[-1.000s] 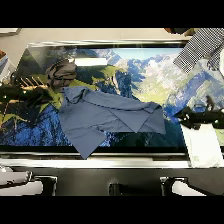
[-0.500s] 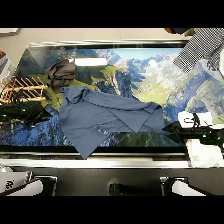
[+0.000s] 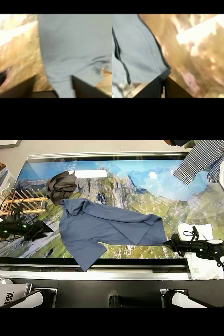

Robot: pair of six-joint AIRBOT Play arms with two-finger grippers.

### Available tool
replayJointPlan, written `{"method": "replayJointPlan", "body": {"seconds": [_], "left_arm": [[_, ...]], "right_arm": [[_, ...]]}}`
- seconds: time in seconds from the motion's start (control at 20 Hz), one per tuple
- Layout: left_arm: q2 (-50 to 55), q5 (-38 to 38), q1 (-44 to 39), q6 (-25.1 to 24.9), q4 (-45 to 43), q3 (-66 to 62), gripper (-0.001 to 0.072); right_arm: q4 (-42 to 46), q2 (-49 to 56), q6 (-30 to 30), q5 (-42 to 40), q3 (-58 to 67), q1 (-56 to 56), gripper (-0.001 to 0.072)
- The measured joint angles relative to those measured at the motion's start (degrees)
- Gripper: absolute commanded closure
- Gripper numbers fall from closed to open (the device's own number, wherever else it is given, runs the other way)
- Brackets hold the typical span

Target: Fold the clothes and pants, and hang the long-sleeved shirts on hangers.

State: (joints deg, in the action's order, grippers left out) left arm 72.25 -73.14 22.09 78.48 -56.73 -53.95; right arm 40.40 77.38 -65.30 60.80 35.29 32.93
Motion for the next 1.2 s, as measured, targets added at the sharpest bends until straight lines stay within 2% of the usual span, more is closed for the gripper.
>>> {"method": "replayJointPlan", "body": {"seconds": [0.4, 0.75, 0.85, 0.9, 0.95, 1.0, 1.2], "left_arm": [[-1.9, 6.7, 0.2, -8.5, 9.2, 15.5, 0.009], [-1.9, 16.9, -5.2, -10.0, 12.1, 19.5, 0.0095], [-1.3, 19.5, -7.1, -9.5, 13.0, 19.7, 0.0135], [-0.8, 20.7, -8.0, -9.4, 13.7, 19.7, 0.0369], [-0.3, 21.7, -8.8, -9.3, 13.7, 19.8, 0.0669], [0.1, 22.3, -9.4, -9.3, 13.6, 19.9, 0.0692], [0.2, 22.4, -11.0, -11.1, 18.3, 18.1, 0.0694]], "right_arm": [[-1.3, -6.4, 0.4, 1.8, 0.3, 0.0, 0.0679], [-2.0, -9.7, -0.2, 2.9, 0.3, 0.0, 0.0679], [-2.1, -10.4, -0.2, 3.3, 0.3, 0.0, 0.0679], [-2.3, -10.9, -0.2, 3.4, 0.3, 0.0, 0.0679], [-2.3, -11.4, -0.2, 3.6, 0.3, 0.0, 0.0679], [-2.3, -11.9, -0.2, 3.7, 0.3, 0.0, 0.0679], [-3.7, -14.2, 0.2, 4.9, 0.4, 0.0, 0.068]]}}
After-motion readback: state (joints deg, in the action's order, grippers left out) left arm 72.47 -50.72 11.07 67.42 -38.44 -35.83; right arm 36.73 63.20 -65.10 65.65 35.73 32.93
